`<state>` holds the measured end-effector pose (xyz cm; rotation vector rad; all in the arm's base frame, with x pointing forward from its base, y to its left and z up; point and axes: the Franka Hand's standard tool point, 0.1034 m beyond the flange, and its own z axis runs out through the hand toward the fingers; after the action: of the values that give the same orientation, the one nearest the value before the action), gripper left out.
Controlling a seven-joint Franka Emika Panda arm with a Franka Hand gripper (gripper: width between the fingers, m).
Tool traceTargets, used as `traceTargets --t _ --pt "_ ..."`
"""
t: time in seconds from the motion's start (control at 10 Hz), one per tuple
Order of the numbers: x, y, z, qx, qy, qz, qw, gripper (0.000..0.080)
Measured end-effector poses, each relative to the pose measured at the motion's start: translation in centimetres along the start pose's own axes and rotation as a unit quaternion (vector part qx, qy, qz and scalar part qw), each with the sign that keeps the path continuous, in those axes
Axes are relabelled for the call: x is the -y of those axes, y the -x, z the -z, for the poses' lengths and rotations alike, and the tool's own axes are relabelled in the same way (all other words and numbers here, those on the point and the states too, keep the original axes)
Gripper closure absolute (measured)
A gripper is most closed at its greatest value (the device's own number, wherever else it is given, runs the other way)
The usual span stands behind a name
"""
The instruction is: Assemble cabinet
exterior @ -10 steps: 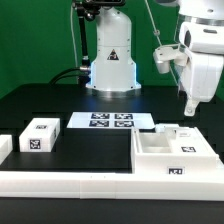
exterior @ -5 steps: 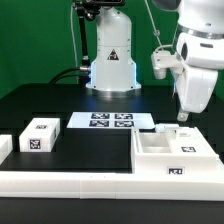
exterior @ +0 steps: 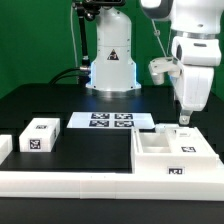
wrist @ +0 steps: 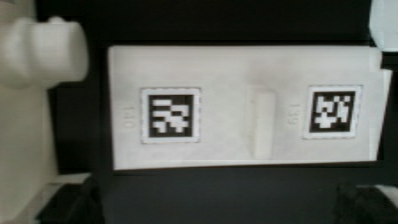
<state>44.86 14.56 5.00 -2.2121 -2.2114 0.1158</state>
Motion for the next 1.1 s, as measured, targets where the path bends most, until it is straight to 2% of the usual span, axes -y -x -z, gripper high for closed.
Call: traceTargets --t 0.2,0.3,0.6,0.8,1.1 --pt "-0.1 -0.8 0.1 -0.021 0.029 -0.009 0.999 0.0151" --pt "0.1 -0.7 0.0 -0.019 0.025 -0.009 0.999 0.0151" --pt "0.2 -0.5 -0.3 -0.02 0.024 0.002 1.0 0.0151" --pt "1.4 0.4 -1.7 -0.024 0.014 0.01 1.0 0.0151" --pt "1.9 1.1 -3.0 -0.028 0.002 0.008 1.0 0.0151"
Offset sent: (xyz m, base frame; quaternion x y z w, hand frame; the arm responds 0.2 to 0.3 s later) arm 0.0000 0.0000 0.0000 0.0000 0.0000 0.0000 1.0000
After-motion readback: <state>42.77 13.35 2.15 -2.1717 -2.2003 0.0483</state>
